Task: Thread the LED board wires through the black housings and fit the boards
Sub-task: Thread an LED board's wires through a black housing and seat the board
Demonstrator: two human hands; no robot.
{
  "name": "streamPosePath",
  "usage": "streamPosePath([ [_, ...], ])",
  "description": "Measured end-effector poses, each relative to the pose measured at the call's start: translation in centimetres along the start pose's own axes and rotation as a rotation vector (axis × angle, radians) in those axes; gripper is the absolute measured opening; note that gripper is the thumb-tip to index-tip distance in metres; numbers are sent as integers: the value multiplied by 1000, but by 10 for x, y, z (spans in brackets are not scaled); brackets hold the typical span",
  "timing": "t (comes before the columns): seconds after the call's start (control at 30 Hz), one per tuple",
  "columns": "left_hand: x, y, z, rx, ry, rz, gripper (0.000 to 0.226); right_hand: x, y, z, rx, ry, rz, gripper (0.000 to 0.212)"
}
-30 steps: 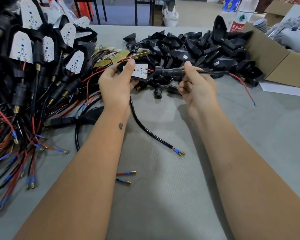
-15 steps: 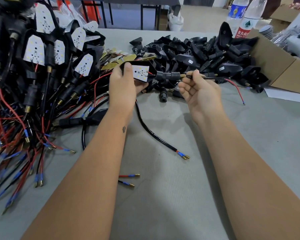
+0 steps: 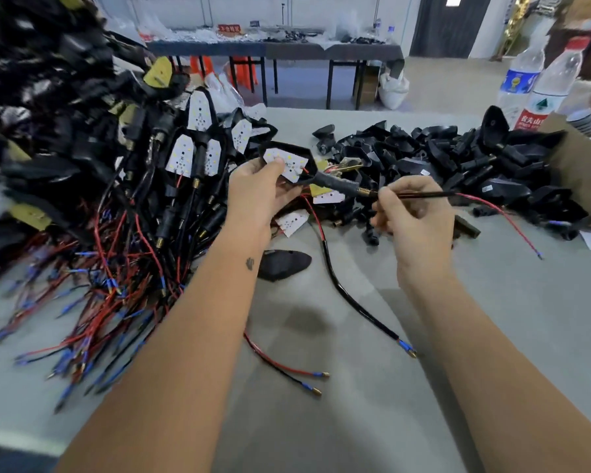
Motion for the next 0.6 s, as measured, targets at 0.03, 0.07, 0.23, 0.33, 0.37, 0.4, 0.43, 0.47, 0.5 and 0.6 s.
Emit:
streamPosePath([
  [0.03,-9,7,2,-17,-8,28,19,8,-11,-5,36,61,-75,18],
  [0.07,-19,14,4,-35,-17,60,21,14,-23,-10,77,118,-143,18],
  [0.23,-74,53,19,-113,-117,312,12,52,-109,-53,380,568,-464,7],
  [0.33,-110,80,31,-170,-186,420,22,61,-179,-84,644,830,-702,11],
  [0.37,-125,88,35,-194,-221,458,20,63,-198,-89,699,852,-749,15],
  [0.4,-142,95,37,-223,-267,507,20,66,-216,-92,738,867,-781,18],
  [0.43,-160,100,41,-256,-321,565,21,69,-234,-93,769,872,-807,20],
  [0.47,-177,105,44,-296,-378,612,22,72,-249,-91,792,860,-822,22],
  [0.5,-194,109,48,-336,-431,642,23,75,-263,-86,804,828,-813,26],
  [0.6,-225,109,60,-361,-506,746,11,81,-299,-62,800,680,-753,47],
])
Point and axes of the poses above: each hand's wrist, its own z-axis towards the middle knuckle, its own y-axis out of the back of the hand, x = y × z, the point moved 10 cm from there along z, towards the middle knuckle, and after that the axes turned 1 degree about -z, right-handed, at the moved point
